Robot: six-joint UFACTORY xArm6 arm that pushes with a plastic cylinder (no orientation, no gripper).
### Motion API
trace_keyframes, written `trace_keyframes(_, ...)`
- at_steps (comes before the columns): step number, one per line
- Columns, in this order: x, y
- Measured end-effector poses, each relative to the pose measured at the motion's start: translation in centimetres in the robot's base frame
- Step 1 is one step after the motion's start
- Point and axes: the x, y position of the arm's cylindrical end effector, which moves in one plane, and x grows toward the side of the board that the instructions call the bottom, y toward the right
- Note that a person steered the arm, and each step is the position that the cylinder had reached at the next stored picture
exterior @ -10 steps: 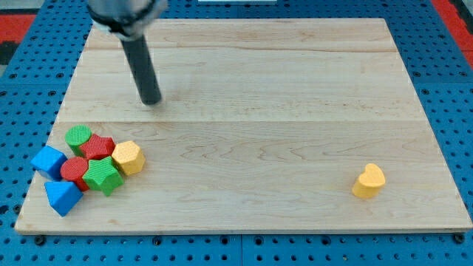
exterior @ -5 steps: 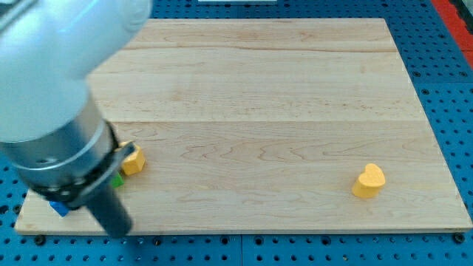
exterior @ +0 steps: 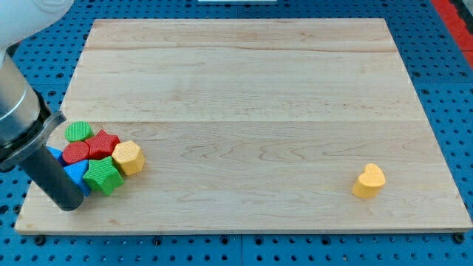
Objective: Move the line of blocks down and left a bit
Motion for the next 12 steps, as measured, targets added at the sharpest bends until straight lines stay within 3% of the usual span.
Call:
trace_keyframes(4, -5.2, 7.8)
trace_keyframes(5, -2.0, 8.2)
trace_keyframes(6, 2.3, 5.1)
trace_keyframes(7, 1.9, -5.9)
trace_keyframes(8, 0.8, -8.3)
trace_keyframes(10, -3.4, -8.3)
trace_keyframes(12, -5.8, -0.8)
